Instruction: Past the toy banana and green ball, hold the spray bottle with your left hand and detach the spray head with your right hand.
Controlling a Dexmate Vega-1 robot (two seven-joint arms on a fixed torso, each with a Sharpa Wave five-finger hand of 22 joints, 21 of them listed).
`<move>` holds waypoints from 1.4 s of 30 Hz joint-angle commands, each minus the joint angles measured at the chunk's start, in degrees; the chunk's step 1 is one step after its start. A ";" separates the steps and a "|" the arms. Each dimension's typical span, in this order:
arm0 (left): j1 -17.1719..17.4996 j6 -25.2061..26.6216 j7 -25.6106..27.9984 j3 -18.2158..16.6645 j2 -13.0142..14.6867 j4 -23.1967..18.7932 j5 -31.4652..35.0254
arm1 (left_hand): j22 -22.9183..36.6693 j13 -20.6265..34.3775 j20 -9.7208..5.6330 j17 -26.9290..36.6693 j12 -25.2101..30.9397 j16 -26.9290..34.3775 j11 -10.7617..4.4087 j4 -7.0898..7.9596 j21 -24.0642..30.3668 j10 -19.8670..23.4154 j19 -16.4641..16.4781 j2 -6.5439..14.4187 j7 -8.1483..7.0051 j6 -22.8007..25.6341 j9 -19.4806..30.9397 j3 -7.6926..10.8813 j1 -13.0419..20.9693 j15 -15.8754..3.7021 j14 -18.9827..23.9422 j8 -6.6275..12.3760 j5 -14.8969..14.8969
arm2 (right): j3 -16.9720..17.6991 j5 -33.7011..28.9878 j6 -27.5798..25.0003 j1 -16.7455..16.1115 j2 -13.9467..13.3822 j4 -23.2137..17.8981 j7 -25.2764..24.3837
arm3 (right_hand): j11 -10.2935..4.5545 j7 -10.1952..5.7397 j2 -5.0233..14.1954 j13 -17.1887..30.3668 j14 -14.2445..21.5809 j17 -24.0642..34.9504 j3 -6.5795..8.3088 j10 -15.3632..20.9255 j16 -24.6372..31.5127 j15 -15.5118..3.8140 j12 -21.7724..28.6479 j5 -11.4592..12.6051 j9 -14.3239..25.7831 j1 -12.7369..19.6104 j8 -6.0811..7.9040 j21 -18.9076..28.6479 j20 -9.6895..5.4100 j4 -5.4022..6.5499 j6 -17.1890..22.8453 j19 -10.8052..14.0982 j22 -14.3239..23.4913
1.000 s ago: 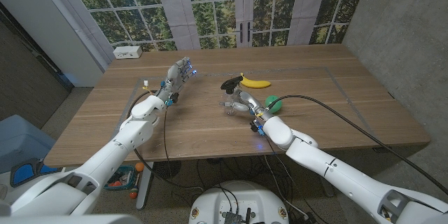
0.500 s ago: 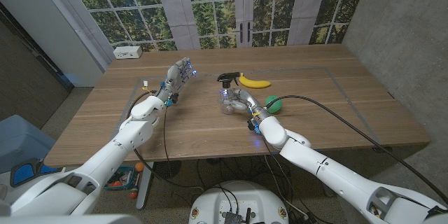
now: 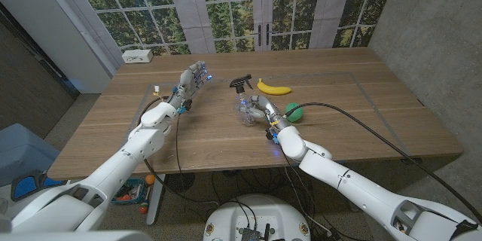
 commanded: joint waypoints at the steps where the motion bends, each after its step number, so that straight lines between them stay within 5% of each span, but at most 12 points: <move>1: 0.82 2.75 4.04 0.91 3.84 -6.21 4.73 | 0.34 0.30 1.66 0.26 1.00 1.34 -0.11 -5.18 0.44 5.04 4.89 -1.15 -0.93 4.34 0.37 0.83 3.12 0.62 8.33 0.81 -0.50 | 0.25 -7.88 -4.08 -0.01 -2.10 -4.09 -6.14 | -5.86 -8.17 9.30 1.25 7.09 1.26 1.60 6.05 0.56 -13.10 0.81 0.35 0.26 9.02 -0.01 0.72 -1.64 -0.41 10.76 -0.02 0.22; 3: 0.94 3.68 4.40 1.08 4.72 -7.45 5.35 | 0.57 0.46 2.79 0.40 1.98 2.07 0.31 -6.34 0.75 9.86 7.01 -1.63 -1.81 6.91 0.46 1.23 4.64 -0.20 14.39 0.97 -0.63 | 0.21 -8.69 -4.61 0.02 -2.32 -4.40 -6.49 | -5.84 -8.43 9.21 1.64 6.82 1.60 1.57 5.98 0.51 -13.11 0.98 0.39 0.30 9.05 -0.03 0.84 -1.76 -0.37 10.84 -0.27 0.28; 5: 0.96 5.11 4.07 1.35 6.12 -9.22 5.88 | 0.71 0.55 3.04 0.52 2.42 2.52 0.68 -6.48 0.81 12.58 7.81 -2.13 -1.02 8.45 0.54 1.34 5.48 -0.38 18.15 1.07 -0.72 | 0.17 -9.78 -5.05 0.12 -2.67 -4.72 -7.05 | -5.91 -8.75 9.19 2.15 6.43 1.99 1.50 5.89 0.38 -13.03 1.19 0.43 0.34 8.91 -0.02 1.00 -1.91 -0.18 11.06 -0.56 0.35; 14: 0.84 12.28 6.07 2.73 12.63 -18.93 11.57 | 0.94 0.90 3.27 0.81 3.07 2.81 -0.33 -7.15 1.43 19.31 10.95 -5.24 2.58 15.99 0.79 1.62 10.00 -2.32 23.99 3.31 -0.78 | -0.95 -15.92 -6.46 0.94 -3.85 -5.26 -9.82 | -6.35 -10.50 8.67 4.76 4.82 4.03 0.98 5.12 -0.33 -13.08 2.08 0.81 0.58 8.34 -0.10 1.89 -3.24 0.41 11.43 -1.97 0.62; 21: 0.25 15.53 7.64 3.48 15.52 -23.77 15.97 | 1.01 1.02 2.87 0.96 2.90 2.62 -1.04 -7.45 1.29 20.37 10.95 -6.75 1.74 17.21 0.85 1.50 12.15 -3.18 24.47 3.78 -0.78 | -1.51 -18.91 -7.68 1.28 -4.38 -5.84 -10.45 | -6.55 -10.68 8.62 6.16 4.28 5.16 0.84 5.08 -0.70 -13.15 2.64 1.07 0.67 8.27 -0.08 2.52 -3.34 0.56 11.75 -2.50 0.73; 26: -1.25 17.14 6.33 4.71 17.49 -26.22 19.47 | 1.07 1.24 2.37 1.16 1.62 1.59 -1.44 -7.37 0.56 18.80 9.63 -9.64 1.05 17.12 0.93 0.66 14.62 -3.50 22.58 3.79 -0.76 | -2.19 -21.17 -8.47 1.66 -4.77 -6.15 -10.47 | -6.73 -10.73 8.55 7.03 3.96 5.87 0.73 5.06 -0.94 -13.13 2.96 1.20 0.72 8.19 -0.10 2.89 -3.44 0.65 11.84 -2.89 0.78; 42: -4.92 16.58 1.53 7.61 18.16 -26.81 25.25 | 1.09 1.46 2.08 1.32 0.64 0.94 -2.31 -7.20 -0.08 17.64 8.81 -13.12 -0.66 16.28 0.95 -0.79 17.57 -4.14 21.11 3.50 -0.33 | -3.10 -25.63 -9.48 1.63 -5.41 -6.67 -12.14 | -6.84 -11.30 8.35 9.23 3.20 7.72 0.44 4.65 -1.59 -13.16 3.55 1.49 0.80 8.07 -0.08 4.01 -3.83 0.80 12.24 -3.59 0.85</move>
